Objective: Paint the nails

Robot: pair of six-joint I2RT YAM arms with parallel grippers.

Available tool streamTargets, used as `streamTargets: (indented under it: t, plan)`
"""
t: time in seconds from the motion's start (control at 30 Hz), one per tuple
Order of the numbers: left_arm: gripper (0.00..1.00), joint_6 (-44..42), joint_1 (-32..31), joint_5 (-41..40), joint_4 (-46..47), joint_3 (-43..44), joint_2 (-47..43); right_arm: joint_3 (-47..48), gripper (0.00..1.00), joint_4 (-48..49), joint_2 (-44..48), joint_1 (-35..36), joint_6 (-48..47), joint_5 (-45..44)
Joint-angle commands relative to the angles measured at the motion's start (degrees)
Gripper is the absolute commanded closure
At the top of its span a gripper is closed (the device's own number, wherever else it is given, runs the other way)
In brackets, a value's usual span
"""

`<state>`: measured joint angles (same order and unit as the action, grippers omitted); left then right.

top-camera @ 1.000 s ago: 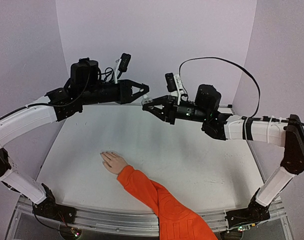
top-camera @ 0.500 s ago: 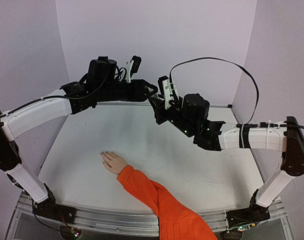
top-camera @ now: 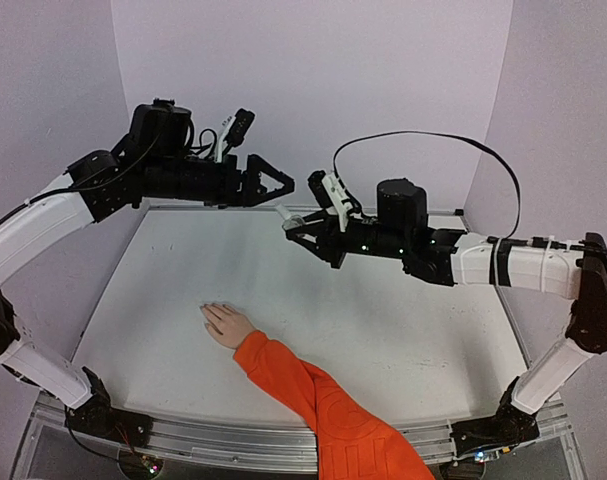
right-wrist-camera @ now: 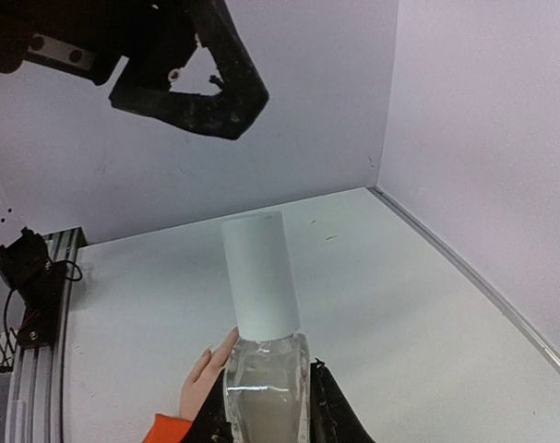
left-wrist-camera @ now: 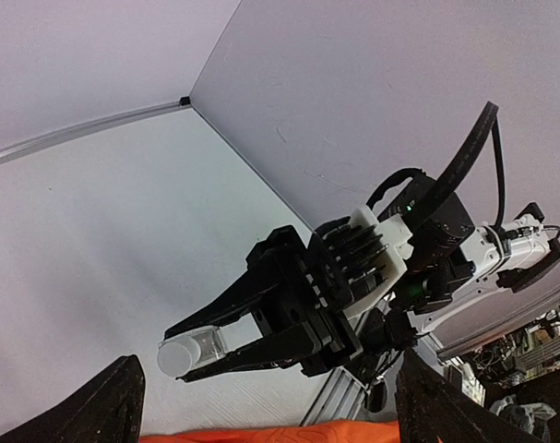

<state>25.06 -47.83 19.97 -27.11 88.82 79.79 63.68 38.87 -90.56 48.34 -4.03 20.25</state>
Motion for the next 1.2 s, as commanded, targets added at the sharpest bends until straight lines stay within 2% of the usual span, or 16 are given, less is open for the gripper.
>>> streamTargets:
  t: [0.0,0.07,0.2,0.37,0.9,1.17]
  plan:
    - [0.06,1.5,0.4,1.6,-8.3,3.9,1.1,2.2,1.0,1.0,2.4,0.3,1.3,6.8]
    - [0.11,1.9,0.5,1.5,-10.5,5.0,2.0,2.5,1.0,0.9,2.2,0.3,1.5,7.4]
    - [0.31,1.4,0.5,2.5,-14.5,7.2,4.0,2.8,1.0,0.6,1.9,0.3,1.6,7.5]
    - [0.42,0.9,0.6,1.8,-15.9,8.4,5.3,2.9,1.0,0.0,2.0,0.3,1.6,8.8]
    - [0.66,-0.1,0.6,0.6,-17.2,11.8,9.5,3.7,1.0,-1.1,1.8,0.3,0.4,9.4]
    - [0.82,-0.6,0.6,-0.2,-17.9,12.6,10.4,3.7,1.0,-1.1,1.6,0.3,0.2,9.7]
